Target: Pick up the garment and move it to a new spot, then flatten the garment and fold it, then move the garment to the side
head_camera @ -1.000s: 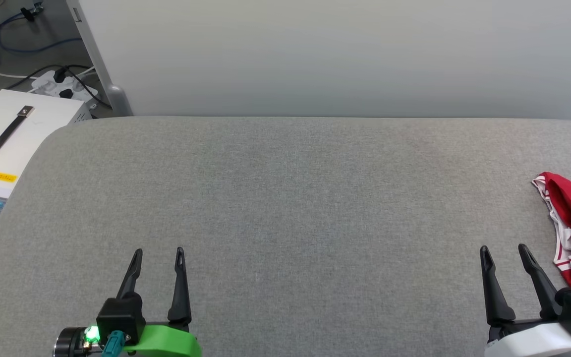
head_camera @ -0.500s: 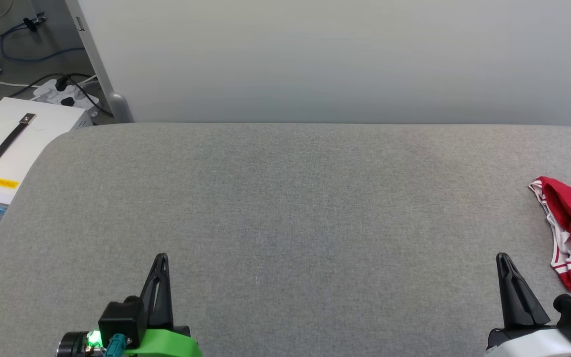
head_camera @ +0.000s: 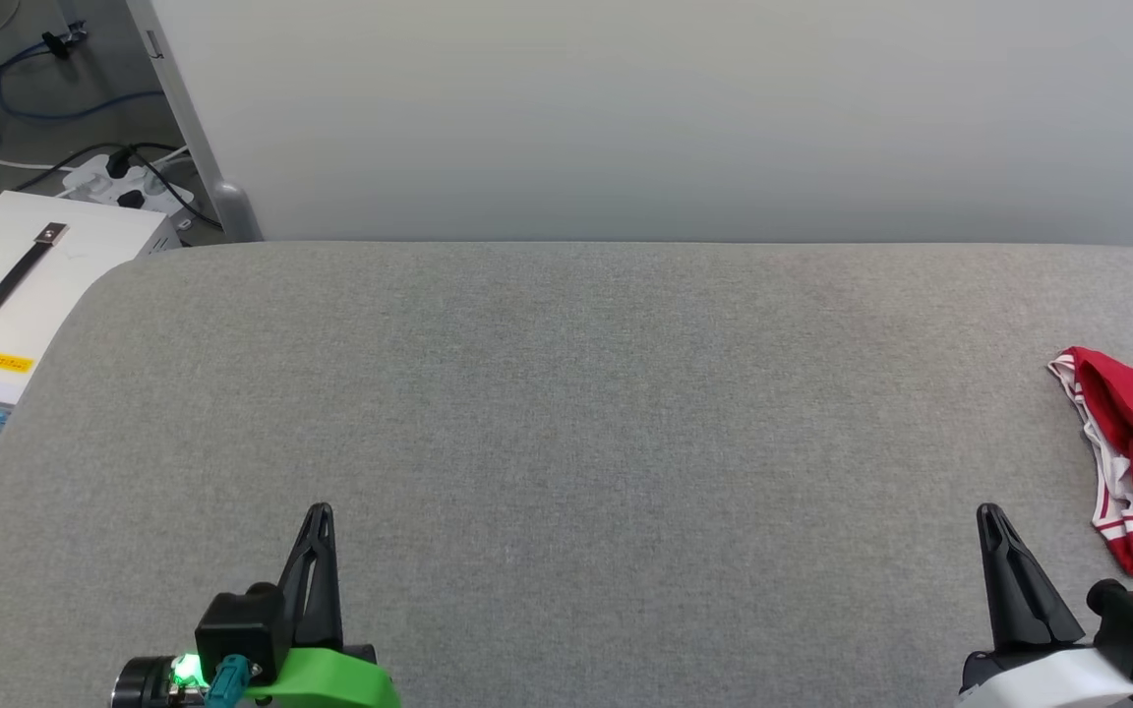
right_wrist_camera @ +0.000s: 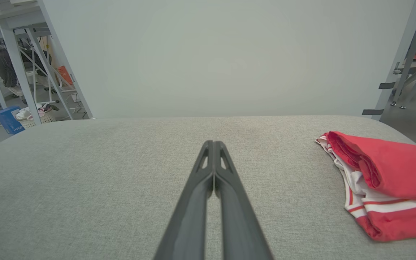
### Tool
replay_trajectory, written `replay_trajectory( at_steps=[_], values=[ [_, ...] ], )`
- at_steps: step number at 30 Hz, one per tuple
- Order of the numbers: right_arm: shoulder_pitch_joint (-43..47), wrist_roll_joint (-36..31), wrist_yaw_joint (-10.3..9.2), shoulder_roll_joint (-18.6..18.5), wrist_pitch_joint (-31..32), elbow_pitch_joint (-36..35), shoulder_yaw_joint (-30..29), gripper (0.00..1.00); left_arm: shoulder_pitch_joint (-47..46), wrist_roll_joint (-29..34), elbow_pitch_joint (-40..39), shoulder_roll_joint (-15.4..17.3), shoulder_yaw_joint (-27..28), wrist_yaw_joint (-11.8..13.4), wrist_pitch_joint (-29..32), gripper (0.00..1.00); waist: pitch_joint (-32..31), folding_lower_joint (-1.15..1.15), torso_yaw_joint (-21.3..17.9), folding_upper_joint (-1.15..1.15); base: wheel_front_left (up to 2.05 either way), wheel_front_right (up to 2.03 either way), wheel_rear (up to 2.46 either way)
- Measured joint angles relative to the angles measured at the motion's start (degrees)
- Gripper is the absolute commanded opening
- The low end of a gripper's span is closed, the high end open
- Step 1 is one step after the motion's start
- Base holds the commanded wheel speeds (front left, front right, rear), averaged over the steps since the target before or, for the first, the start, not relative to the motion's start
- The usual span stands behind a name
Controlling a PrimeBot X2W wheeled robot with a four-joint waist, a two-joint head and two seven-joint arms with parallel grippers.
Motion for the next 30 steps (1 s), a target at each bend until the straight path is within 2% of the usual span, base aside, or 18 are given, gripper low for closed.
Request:
replay_trajectory(
  at_steps=[30],
  values=[
    [-1.7, -3.3, 0.00, 0.8, 3.6, -0.2, 0.2, 0.00, -0.9, 1.2, -0.8, 0.0, 0.7, 0.0, 3.5, 0.00, 0.5, 0.00, -0.3, 0.00, 0.00, 0.00, 0.00]
  ],
)
